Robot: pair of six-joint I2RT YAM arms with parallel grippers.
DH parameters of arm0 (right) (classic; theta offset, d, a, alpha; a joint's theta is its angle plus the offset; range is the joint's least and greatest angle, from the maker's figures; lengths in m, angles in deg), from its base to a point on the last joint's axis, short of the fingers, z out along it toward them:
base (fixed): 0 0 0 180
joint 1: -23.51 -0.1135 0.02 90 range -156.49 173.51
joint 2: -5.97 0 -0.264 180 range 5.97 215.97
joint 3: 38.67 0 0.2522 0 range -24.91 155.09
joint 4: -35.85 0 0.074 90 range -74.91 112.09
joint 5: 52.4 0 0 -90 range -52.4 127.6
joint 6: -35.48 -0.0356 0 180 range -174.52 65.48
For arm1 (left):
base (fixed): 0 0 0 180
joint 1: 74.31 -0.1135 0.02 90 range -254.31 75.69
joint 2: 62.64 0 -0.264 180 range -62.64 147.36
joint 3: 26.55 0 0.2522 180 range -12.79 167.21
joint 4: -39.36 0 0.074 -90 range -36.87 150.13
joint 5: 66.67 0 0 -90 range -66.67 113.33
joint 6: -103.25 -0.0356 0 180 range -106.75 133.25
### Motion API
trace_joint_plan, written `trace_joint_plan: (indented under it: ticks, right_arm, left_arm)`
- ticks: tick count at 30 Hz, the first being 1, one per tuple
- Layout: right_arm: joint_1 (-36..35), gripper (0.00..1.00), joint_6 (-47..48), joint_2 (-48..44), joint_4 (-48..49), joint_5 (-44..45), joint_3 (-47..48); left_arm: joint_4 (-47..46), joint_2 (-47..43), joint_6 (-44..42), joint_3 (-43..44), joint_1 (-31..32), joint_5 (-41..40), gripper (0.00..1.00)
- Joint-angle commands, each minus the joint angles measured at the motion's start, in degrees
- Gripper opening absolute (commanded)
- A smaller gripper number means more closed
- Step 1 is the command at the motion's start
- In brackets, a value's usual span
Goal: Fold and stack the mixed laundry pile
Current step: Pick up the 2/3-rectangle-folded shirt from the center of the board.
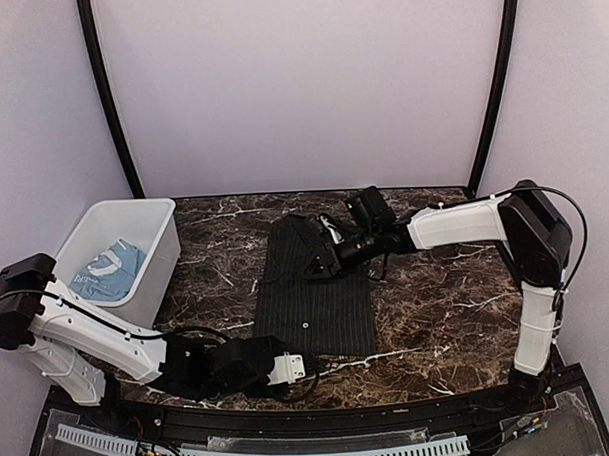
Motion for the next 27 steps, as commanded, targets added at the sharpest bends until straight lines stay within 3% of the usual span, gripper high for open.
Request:
trace_joint_plan:
  ticks: [1,6,13,27]
  right_arm:
    - [1.0,0.3,3.7,5.2,-1.5,-1.6,3.7]
    - [1.7,0.28,3.8,10.3,-0.5,-1.7,5.3]
    - [1.9,0.26,3.3,15.1,1.3,-2.0,4.9]
    - [0.7,0.25,1.4,15.4,6.0,-2.8,-1.3]
  left_arm:
    - [-2.5,5.1,-10.1,3.0,0.7,-5.1,0.65]
    - [-8.1,11.6,-15.3,4.4,1.3,-7.5,0.63]
    - [-20.6,19.8,-25.0,4.4,1.2,-11.1,0.51]
    - [-28.6,22.0,-32.8,4.5,-0.7,-15.8,0.15]
